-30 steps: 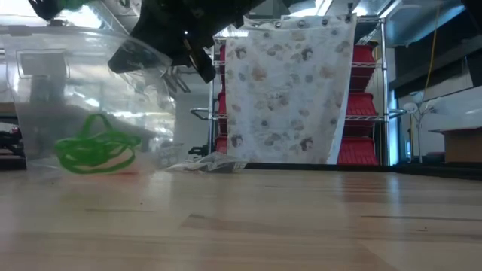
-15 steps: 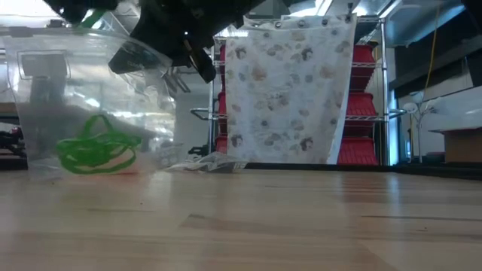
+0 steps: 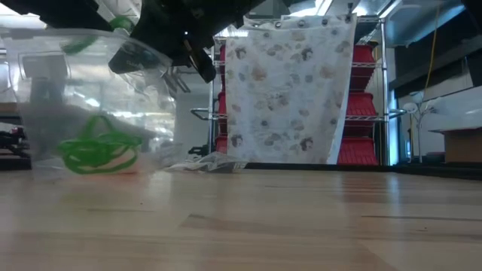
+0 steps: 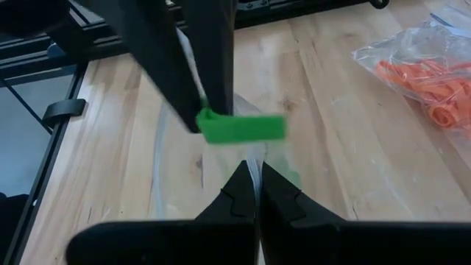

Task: Sort rubber bands
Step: Put the green rubber band into the transparent zip bag, then close the transparent zip bag

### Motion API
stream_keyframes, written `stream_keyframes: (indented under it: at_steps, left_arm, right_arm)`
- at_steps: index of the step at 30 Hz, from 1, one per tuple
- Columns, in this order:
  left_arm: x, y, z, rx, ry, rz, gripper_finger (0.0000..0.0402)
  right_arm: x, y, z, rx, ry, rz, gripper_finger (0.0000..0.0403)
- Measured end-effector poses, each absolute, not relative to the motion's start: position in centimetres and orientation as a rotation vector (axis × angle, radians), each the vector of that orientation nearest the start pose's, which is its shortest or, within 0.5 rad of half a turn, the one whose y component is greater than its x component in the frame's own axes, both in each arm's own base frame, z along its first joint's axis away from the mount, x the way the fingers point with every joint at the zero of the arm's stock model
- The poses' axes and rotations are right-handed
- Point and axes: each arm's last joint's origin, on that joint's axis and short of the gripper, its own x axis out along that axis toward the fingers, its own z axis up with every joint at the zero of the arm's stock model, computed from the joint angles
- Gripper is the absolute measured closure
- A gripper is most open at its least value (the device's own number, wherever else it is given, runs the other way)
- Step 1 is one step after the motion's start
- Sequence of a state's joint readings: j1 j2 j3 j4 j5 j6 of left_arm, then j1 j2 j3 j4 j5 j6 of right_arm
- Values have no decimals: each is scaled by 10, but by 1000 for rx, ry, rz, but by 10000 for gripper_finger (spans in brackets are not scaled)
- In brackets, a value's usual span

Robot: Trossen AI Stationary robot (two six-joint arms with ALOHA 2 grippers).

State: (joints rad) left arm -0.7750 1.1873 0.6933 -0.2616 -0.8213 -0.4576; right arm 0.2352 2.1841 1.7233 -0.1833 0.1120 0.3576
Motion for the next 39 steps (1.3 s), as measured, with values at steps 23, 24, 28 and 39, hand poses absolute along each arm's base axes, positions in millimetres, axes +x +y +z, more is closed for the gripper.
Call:
stream_keyframes:
  at_steps: [23,24,28,39]
  left_arm:
    - [183,-150,237,174,491,121,259]
    - [183,-150,237,173,488,119,259]
    - [184,-151,237,172,483,115,259]
    - [144,-153,277,-161,712,26,259]
  right_arm:
    - [483,112,206,234,643,-5,403]
    - [482,112,206,234,644,-5,403]
    - [482,112,206,234,644,-6,403]
    - [483,112,206,235,643,-5,403]
